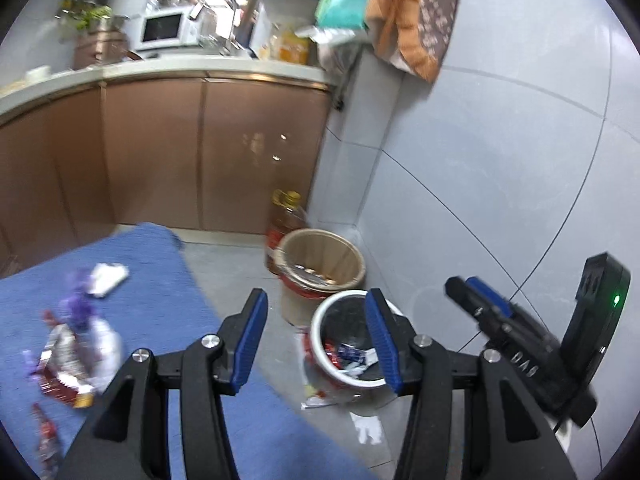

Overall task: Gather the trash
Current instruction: 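Move both grippers back over the table toward the candy wrappers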

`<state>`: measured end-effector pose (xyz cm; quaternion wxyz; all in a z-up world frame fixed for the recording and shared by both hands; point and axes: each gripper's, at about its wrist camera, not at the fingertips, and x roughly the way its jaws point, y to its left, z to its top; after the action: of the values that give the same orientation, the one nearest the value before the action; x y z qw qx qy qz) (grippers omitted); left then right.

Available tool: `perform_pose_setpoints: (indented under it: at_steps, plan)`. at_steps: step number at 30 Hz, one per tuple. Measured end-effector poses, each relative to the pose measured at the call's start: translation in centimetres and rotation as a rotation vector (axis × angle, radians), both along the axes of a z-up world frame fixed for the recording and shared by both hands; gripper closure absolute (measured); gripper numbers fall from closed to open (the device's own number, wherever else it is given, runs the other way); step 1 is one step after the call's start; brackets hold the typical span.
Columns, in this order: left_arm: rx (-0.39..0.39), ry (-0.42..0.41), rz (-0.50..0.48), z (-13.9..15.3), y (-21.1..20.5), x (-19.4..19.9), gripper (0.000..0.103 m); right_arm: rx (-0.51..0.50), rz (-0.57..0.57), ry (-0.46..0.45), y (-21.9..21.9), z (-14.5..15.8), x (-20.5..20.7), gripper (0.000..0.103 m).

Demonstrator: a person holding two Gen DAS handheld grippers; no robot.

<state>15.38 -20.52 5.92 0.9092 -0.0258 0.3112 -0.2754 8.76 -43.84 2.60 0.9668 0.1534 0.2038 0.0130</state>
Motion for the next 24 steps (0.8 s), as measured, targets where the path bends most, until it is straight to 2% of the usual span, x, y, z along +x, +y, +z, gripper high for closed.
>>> perform_pose_setpoints:
  at_steps: [5,11,18,24]
  plan:
    - [-0.019,-0.025,0.084,1.3,6.7,-2.1,0.053,-0.018,0.078,-0.042,3.6,2.5,-0.8,0.048]
    - [0.004,-0.057,0.212,1.3,15.2,-5.0,0.053,-0.042,0.153,-0.069,7.0,4.4,-1.9,0.047]
    - [0.006,-0.040,0.332,-1.0,22.5,-7.0,0.053,-0.039,0.240,-0.043,10.7,4.3,-1.2,0.046]
    - [0.025,0.002,0.388,-4.3,26.1,-7.1,0.053,-0.042,0.308,0.001,13.5,2.9,-0.4,0.046]
